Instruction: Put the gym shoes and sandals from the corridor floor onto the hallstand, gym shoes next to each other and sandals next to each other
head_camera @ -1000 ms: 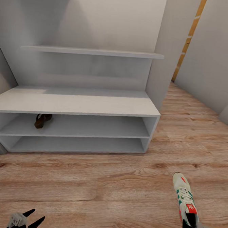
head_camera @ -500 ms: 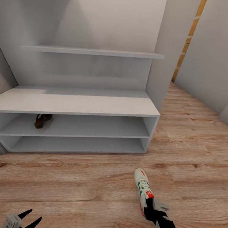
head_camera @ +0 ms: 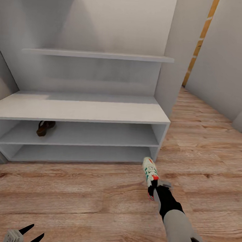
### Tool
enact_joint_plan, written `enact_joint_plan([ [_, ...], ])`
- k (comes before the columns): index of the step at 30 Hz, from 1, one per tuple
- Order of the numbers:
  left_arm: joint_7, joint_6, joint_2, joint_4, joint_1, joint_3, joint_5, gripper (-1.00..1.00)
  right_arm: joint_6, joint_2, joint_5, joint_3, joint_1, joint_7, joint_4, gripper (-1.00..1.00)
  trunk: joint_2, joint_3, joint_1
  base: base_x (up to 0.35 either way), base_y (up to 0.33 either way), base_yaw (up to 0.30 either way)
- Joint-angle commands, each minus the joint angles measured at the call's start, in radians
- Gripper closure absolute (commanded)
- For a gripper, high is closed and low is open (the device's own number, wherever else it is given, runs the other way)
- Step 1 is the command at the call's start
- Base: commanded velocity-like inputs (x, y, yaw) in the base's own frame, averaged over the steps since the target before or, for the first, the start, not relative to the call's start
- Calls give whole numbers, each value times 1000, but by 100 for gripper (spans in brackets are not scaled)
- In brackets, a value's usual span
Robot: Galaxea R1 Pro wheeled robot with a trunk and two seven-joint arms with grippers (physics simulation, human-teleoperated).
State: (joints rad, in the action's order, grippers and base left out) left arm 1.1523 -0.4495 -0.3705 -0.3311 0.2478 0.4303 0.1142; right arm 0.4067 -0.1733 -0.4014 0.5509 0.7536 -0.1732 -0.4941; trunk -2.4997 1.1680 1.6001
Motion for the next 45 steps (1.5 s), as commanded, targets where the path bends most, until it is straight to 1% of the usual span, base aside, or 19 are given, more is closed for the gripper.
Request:
enact_joint_plan([
  [1, 4, -5, 0, 1, 1, 2, 1, -100, 8, -1, -4, 6, 8, -2, -1, 100, 0, 1, 0, 0, 0, 0],
  [2, 4, -5, 0, 1, 1, 2, 1, -100, 13, -1, -4, 6, 19, -5, 0, 100, 0, 1, 0, 0, 0, 0],
  [3, 4, -5, 0, 1, 1, 2, 1, -100, 19, -1, -4, 6, 46, -9, 0, 100, 0, 1, 0, 0, 0, 0],
  [4, 4, -5, 0, 0, 1, 2, 1, -100, 24, -1, -3, 6, 97, -17, 0, 100, 0, 1, 0, 0, 0, 0],
  [8, 4, -5, -1, 0, 1, 2, 1, -100, 41, -1, -2, 6, 136, -18, 1, 100, 0, 1, 0, 0, 0, 0],
  [15, 4, -5, 0, -1, 1, 2, 0, -100, 99, -1, 0, 6, 198, -17, 0, 100, 0, 1, 0, 0, 0, 0],
  [23, 4, -5, 0, -2, 1, 2, -1, -100, 106, -1, 2, 5, 212, -14, 8, 100, 0, 1, 0, 0, 0, 0],
  [27, 4, -5, 0, -2, 1, 2, -1, -100, 105, -1, 1, 5, 213, -13, 43, 100, 0, 1, 0, 0, 0, 0],
  [28, 3, -1, 4, -1, 1, -4, -1, -100, 99, -1, -2, -1, 218, -9, 49, 100, 0, 1, 0, 0, 0, 0],
  [32, 3, -2, 4, 0, 1, -1, -2, -100, 76, -1, -1, -4, 239, -9, 46, 100, 0, 1, 0, 0, 0, 0],
  [37, 3, -3, 4, 1, 1, 3, -2, -100, 83, -1, 1, -4, 240, -9, 35, 100, 0, 1, 0, 0, 0, 0],
  [42, 3, -3, 4, 1, 1, 4, -2, -100, 55, -1, 1, -5, 244, -8, 35, 100, 0, 1, 0, 0, 0, 0],
  [45, 3, -3, 4, 1, 1, 4, -2, -100, 38, -1, 2, -19, 245, -8, 41, 100, 0, 1, 0, 0, 0, 0],
])
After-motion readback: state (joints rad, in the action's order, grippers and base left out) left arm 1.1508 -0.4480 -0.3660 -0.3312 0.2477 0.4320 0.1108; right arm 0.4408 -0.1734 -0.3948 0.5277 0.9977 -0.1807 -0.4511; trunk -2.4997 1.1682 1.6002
